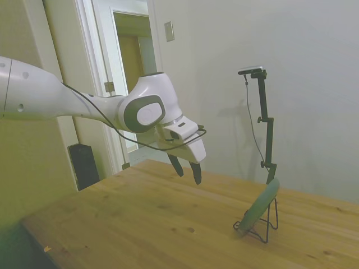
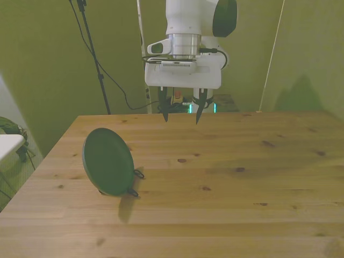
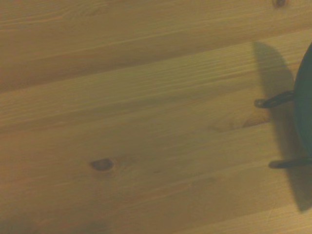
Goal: Unload the plate
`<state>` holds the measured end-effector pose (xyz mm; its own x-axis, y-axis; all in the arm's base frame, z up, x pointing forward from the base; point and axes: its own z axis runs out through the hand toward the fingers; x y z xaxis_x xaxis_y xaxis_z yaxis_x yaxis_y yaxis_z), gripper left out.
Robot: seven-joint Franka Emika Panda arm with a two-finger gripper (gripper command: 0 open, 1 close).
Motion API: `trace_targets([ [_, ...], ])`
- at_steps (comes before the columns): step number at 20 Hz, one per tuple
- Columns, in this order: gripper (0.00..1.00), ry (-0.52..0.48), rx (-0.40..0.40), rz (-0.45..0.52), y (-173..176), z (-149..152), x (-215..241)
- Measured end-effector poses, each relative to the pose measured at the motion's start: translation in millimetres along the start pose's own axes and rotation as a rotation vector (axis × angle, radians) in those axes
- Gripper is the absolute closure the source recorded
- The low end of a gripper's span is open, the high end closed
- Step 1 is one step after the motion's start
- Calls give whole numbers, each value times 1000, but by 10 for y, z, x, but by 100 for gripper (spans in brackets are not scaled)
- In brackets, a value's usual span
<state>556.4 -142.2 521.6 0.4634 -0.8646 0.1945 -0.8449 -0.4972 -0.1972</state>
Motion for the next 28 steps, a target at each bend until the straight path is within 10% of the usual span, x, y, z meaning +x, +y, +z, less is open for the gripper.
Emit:
trace_targets([
  [28, 0, 113, -191, 180, -229, -156, 1465],
])
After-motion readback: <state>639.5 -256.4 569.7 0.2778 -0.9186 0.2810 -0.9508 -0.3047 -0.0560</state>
